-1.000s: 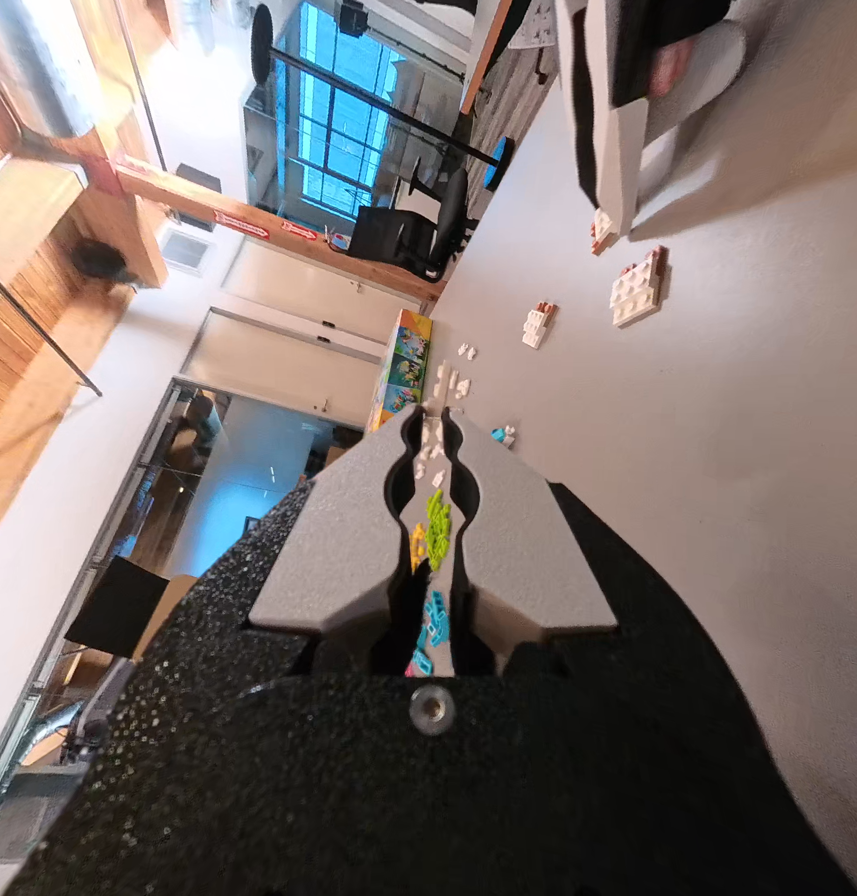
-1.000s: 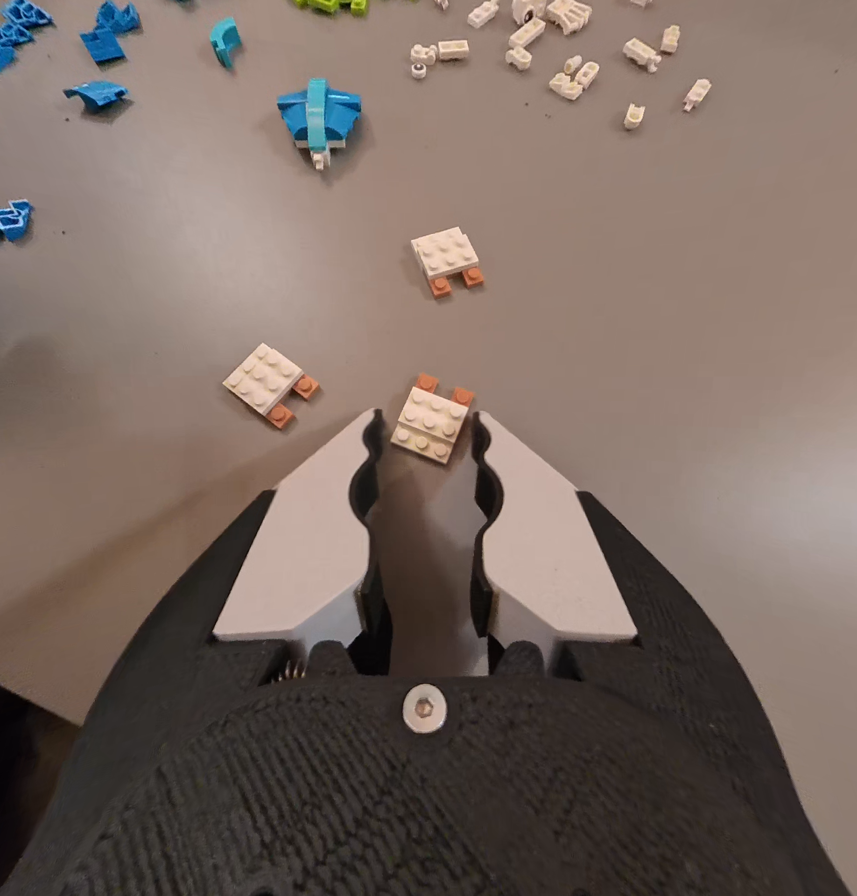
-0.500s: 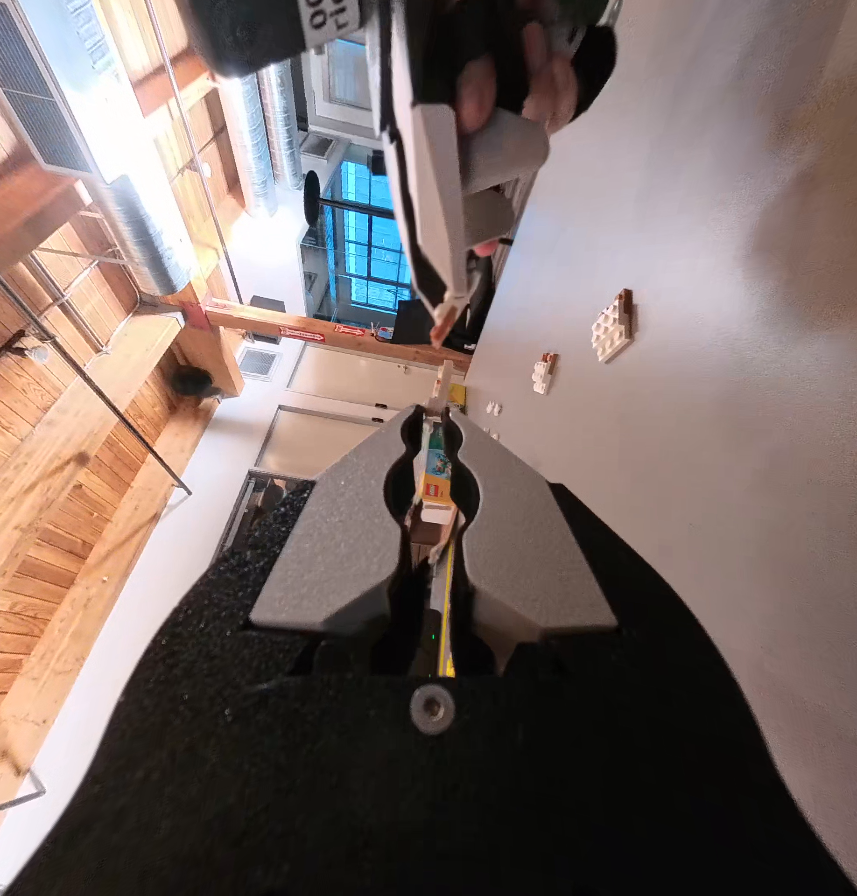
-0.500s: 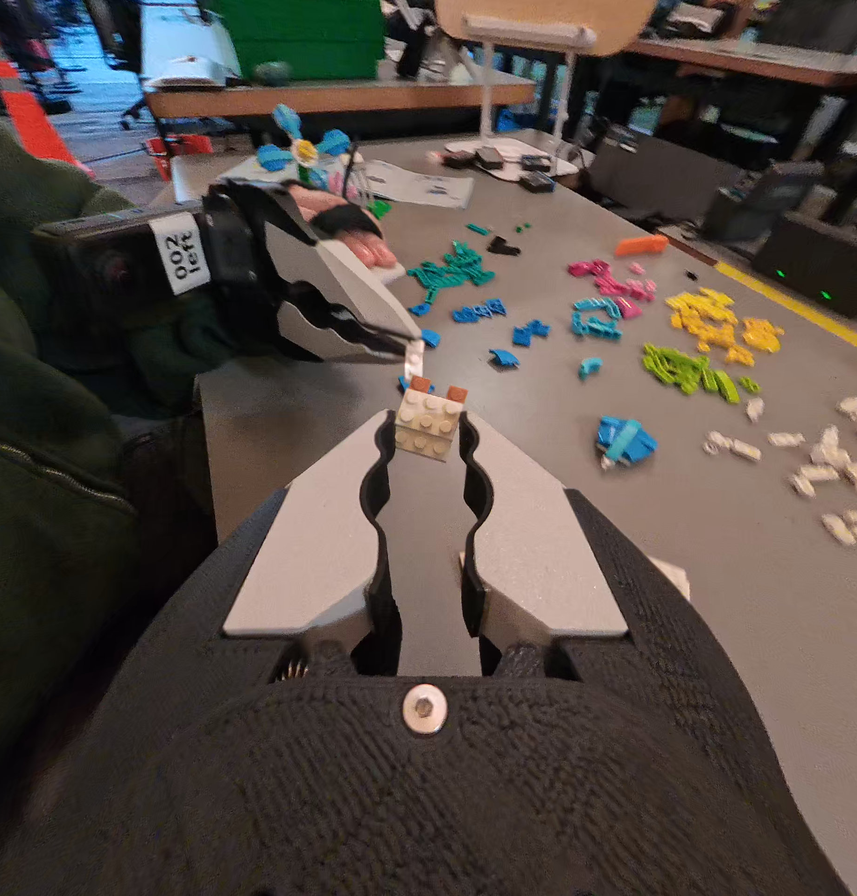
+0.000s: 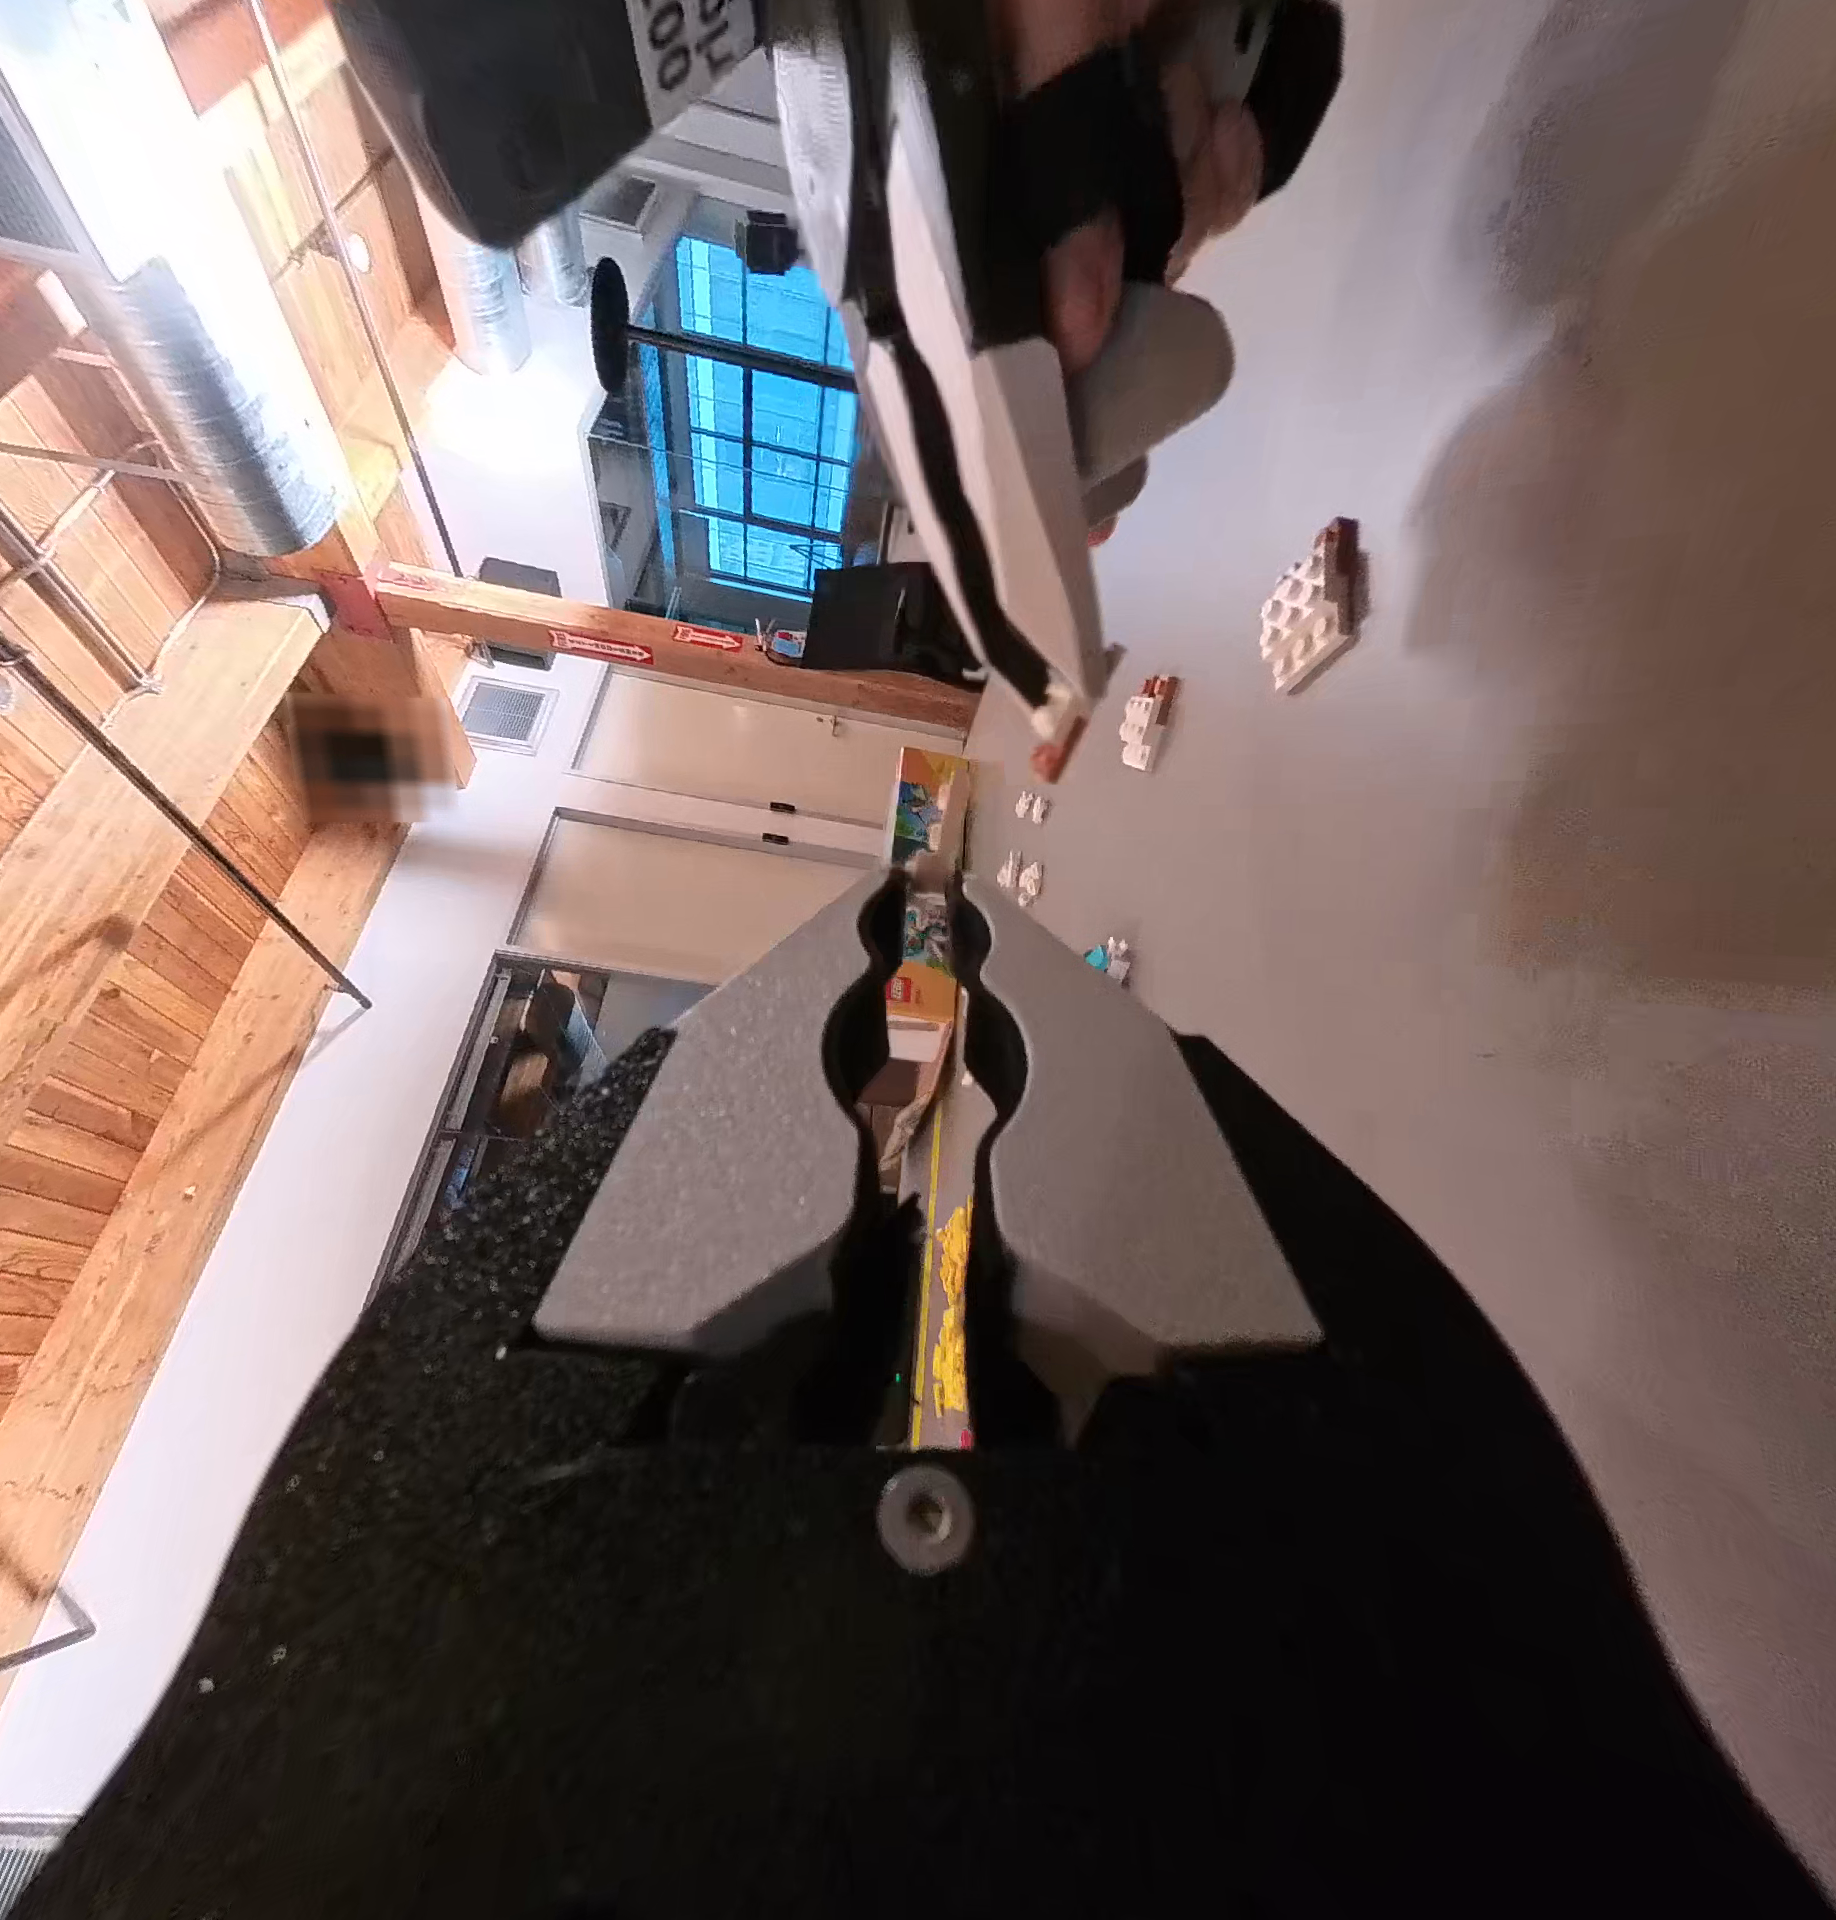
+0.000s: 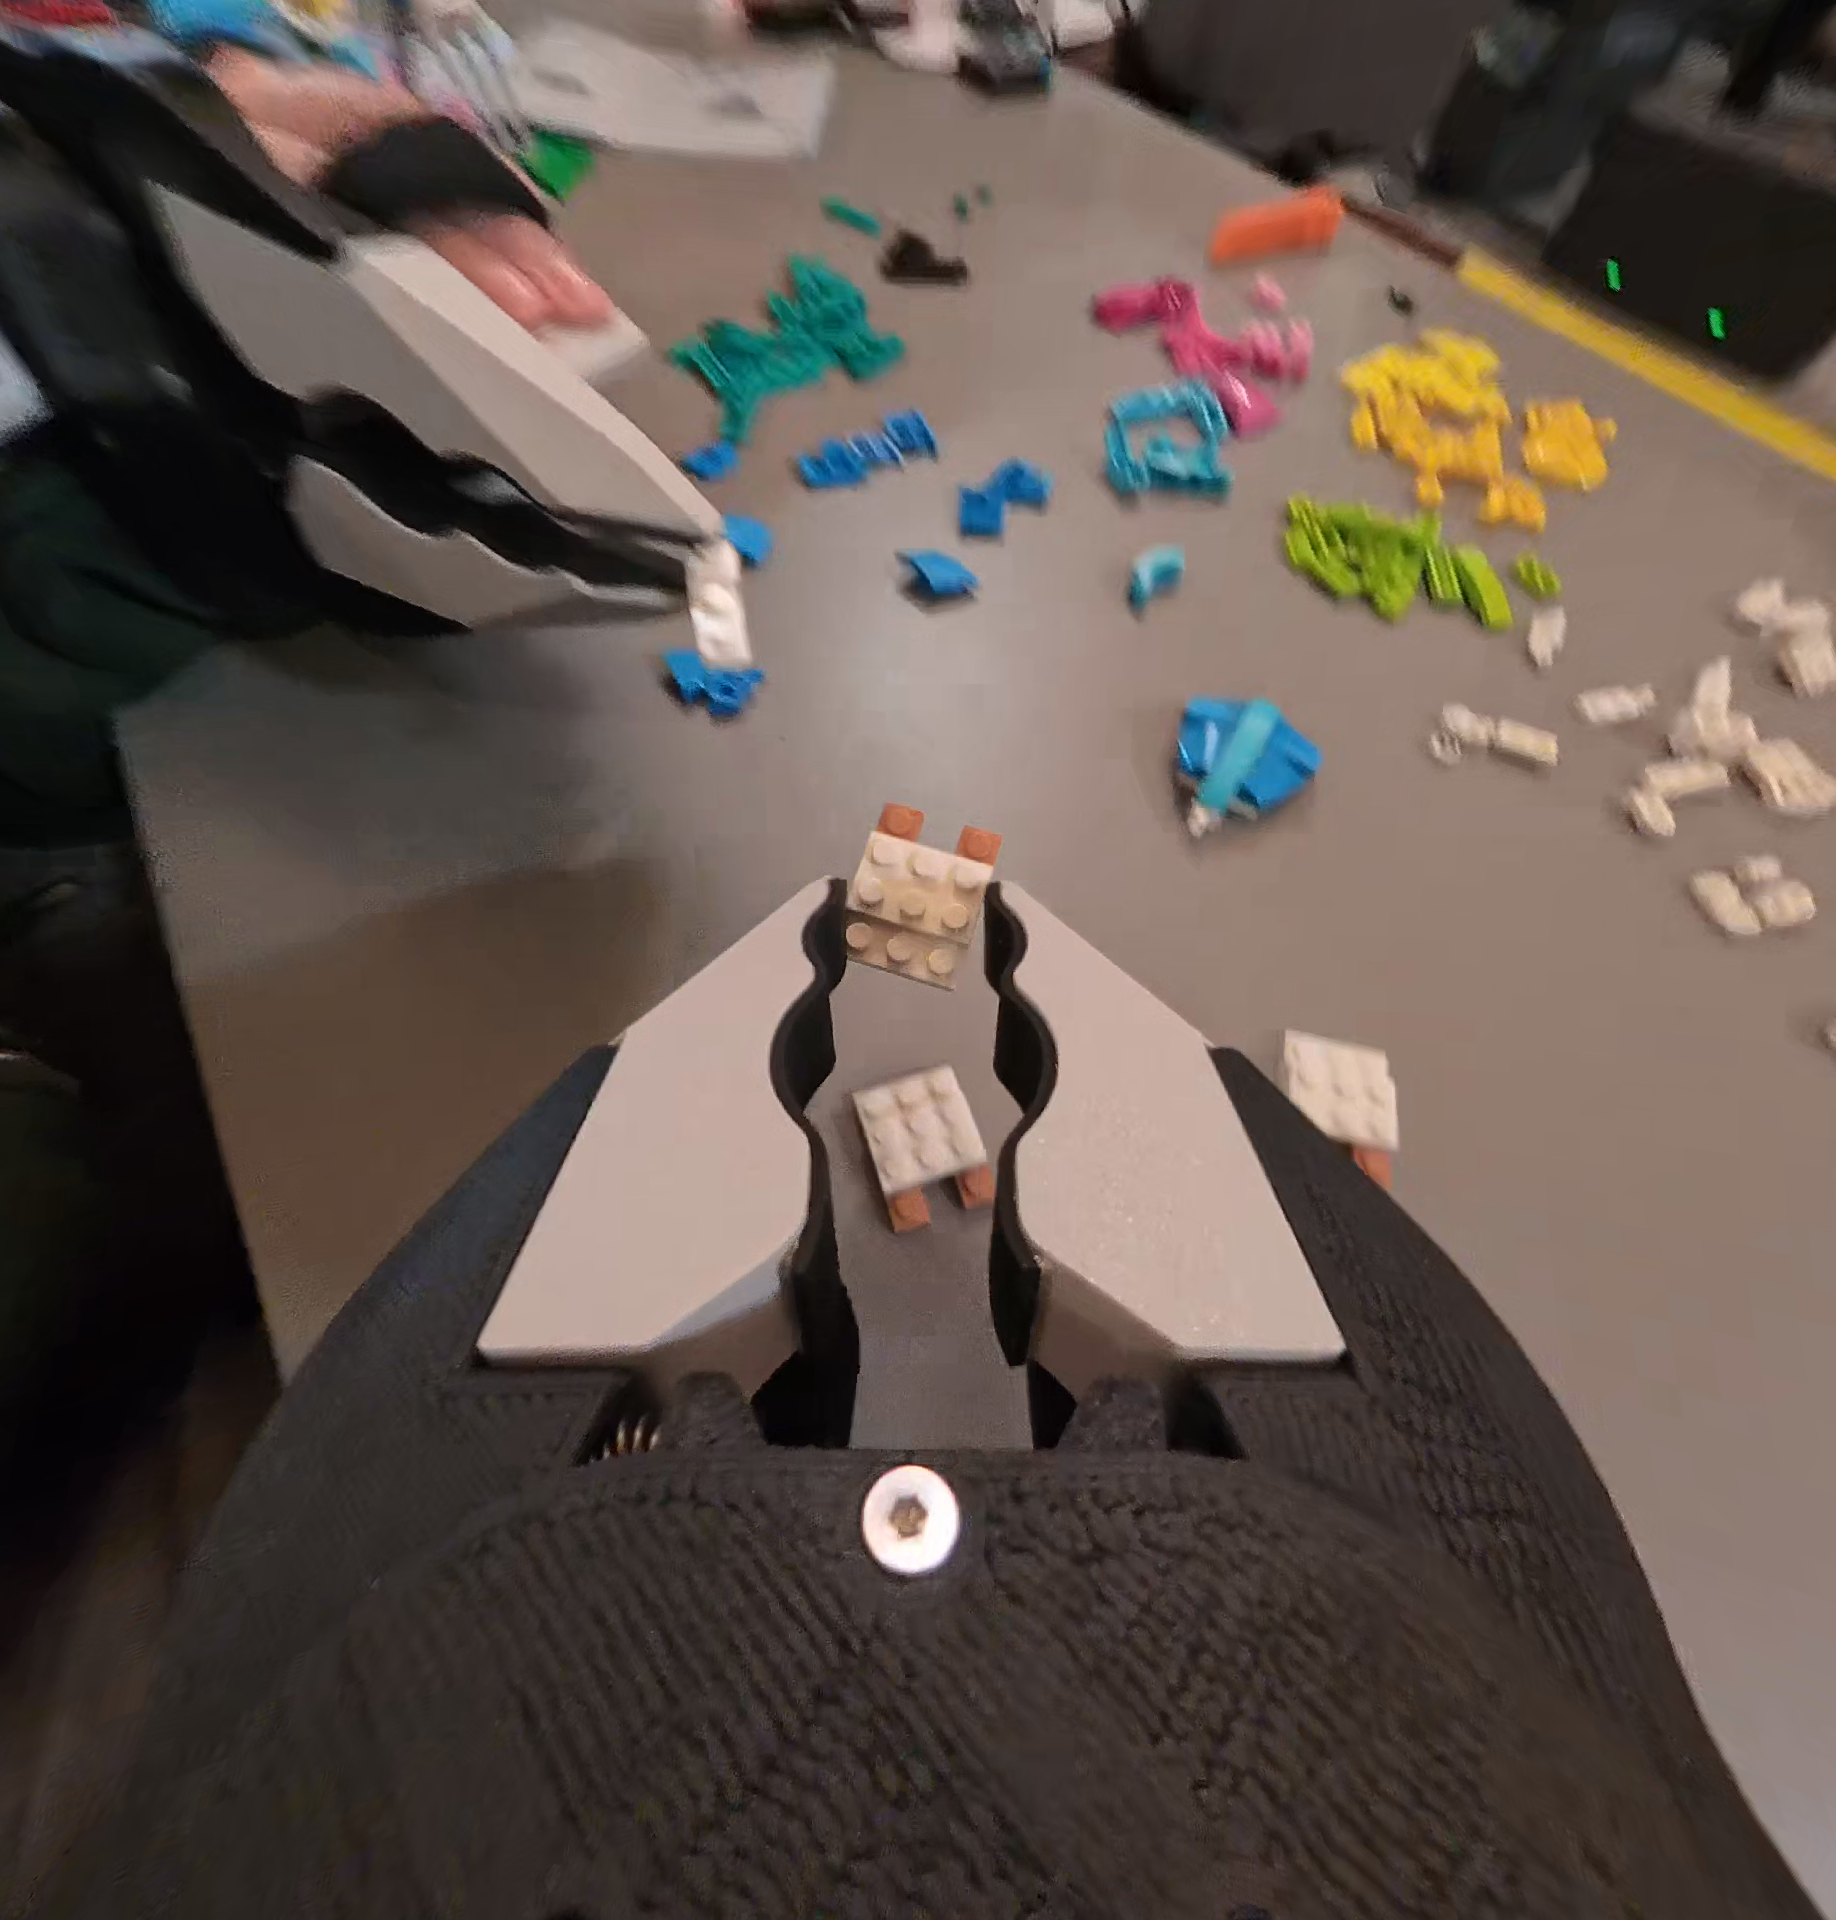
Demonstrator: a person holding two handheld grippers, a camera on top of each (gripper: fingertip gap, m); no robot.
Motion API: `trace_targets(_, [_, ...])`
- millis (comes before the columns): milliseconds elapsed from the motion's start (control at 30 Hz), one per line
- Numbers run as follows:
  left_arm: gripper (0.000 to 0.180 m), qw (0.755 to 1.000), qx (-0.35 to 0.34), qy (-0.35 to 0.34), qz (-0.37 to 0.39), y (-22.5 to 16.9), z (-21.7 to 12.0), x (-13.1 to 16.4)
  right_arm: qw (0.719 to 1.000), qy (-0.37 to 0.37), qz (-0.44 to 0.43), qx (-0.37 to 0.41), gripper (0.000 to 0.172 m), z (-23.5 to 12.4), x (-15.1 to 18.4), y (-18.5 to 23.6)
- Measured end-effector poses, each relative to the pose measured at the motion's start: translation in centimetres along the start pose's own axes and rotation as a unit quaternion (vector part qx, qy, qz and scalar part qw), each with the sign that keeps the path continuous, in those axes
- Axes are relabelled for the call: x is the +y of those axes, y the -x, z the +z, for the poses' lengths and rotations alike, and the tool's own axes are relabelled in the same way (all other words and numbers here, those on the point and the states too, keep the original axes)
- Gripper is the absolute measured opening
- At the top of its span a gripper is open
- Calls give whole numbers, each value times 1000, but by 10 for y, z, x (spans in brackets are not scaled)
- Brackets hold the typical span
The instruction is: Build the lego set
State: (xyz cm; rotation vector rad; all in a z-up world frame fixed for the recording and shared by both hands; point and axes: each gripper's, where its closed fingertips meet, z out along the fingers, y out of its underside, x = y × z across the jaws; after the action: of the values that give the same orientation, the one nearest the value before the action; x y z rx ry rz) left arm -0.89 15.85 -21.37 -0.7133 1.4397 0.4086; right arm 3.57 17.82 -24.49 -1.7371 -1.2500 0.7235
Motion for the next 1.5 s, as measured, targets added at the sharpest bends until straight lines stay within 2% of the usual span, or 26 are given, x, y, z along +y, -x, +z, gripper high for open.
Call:
trace_targets(33, [5,1000,0,2,-1,0,0,1,1000,24,10,13,26,1,8,-4])
trace_targets(200, [5,1000,-13,10,-8,7,-2,6,992,114,43,-11,26,9,33,17])
trace_targets(367, [5,999,-36,22,-26,20,-8,17,982,191,11,-10,26,22,51,32])
trace_targets(500, [5,998,-40,25,-36,23,-10,20,982,189,8,-12,26,27,49,36])
trace_targets(633, [5,998,-32,27,-37,20,-9,20,984,177,21,-31,40,26,49,41])
trace_targets(867, [5,998,-24,30,-44,17,-8,22,983,172,27,-54,41,17,52,42])
trace_targets(967, [5,998,-21,29,-46,16,-8,23,981,171,33,-90,42,14,52,54])
trace_targets(1100, [5,998,-16,28,-46,14,-8,22,970,159,36,-182,41,12,45,87])
trace_targets(1300, [5,999,5,14,-28,7,-8,16,984,120,-32,-127,46,18,31,55])
trace_targets(1500, [5,999,4,15,-31,8,-8,18,978,138,-44,-153,51,23,45,63])
